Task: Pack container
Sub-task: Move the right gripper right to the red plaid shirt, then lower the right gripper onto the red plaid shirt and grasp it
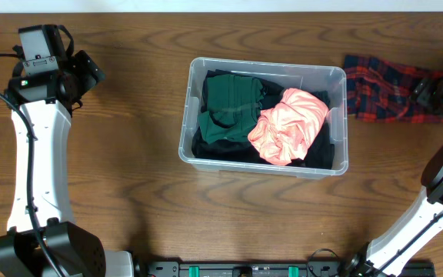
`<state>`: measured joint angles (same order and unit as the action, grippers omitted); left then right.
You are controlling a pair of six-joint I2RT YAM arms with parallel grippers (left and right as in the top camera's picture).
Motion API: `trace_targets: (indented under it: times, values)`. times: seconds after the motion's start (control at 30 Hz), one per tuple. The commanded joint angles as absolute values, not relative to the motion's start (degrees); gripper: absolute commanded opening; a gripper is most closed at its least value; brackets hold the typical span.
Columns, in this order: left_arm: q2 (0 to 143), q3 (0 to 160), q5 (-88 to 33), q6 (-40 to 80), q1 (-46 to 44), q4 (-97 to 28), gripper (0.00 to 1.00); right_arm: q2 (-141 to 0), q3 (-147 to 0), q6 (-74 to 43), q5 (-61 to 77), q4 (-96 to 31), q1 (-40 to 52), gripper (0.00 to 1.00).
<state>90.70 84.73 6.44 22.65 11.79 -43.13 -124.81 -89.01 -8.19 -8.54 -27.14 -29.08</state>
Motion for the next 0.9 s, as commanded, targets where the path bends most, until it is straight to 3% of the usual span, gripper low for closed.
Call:
trace_targets:
  times: [0.0,0.17,0.47,0.57,0.87]
  values:
    - [90.72,85.19,7.33,22.59,11.99,-43.24,0.98,-125.12,-88.82,-8.1,-8.56,-32.05,-29.82,0.91]
    - [90.72,85.19,7.33,22.59,11.99,-43.24,0.98,-125.12,-88.82,-8.91,-8.49,-41.25,-29.82,0.88]
    - [90.72,85.19,7.33,22.59,11.99,-43.24,0.98,-125.03,-88.82,-11.33,-2.09,-54.37,-29.82,0.95]
    - [90.72,85.19,7.33,22.59,11.99,-43.24,0.98,-124.73,-88.82,-10.63,-2.0,-55.24,-29.82,0.99]
    - [90.72,85.19,7.33,22.59,11.99,-43.24,0.98,-122.5,-88.82,-10.22,-1.85,-54.96,-30.17,0.99]
